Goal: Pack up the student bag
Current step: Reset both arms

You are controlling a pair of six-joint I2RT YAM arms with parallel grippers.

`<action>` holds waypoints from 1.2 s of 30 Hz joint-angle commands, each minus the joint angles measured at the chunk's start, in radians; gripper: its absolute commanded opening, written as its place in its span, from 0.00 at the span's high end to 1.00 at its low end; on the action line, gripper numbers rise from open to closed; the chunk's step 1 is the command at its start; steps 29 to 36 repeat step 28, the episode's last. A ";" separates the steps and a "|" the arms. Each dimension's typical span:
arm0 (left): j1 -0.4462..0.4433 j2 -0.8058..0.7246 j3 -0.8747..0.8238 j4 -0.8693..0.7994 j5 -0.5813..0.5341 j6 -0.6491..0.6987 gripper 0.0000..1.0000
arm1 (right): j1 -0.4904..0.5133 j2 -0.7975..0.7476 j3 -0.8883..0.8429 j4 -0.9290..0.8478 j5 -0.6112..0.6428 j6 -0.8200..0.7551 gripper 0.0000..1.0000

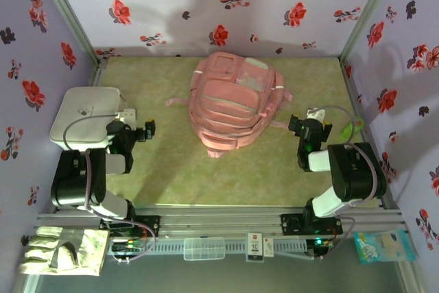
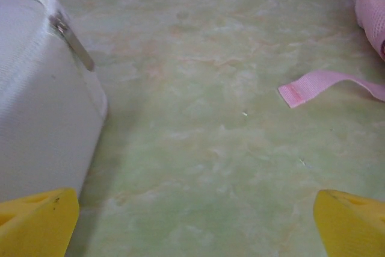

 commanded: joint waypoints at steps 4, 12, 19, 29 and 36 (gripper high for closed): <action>0.010 0.014 0.041 0.026 0.043 0.023 0.00 | -0.021 0.006 0.030 0.017 -0.014 0.012 0.01; 0.009 0.017 0.061 -0.006 -0.066 -0.018 0.00 | -0.040 0.004 0.036 -0.001 -0.021 0.029 0.01; 0.007 0.018 0.069 -0.020 -0.066 -0.013 0.00 | -0.040 0.006 0.037 0.000 -0.020 0.029 0.01; 0.001 0.018 0.072 -0.023 -0.075 -0.011 0.00 | -0.040 0.001 0.030 0.009 -0.020 0.027 0.01; 0.001 0.018 0.072 -0.023 -0.075 -0.011 0.00 | -0.040 0.001 0.030 0.009 -0.020 0.027 0.01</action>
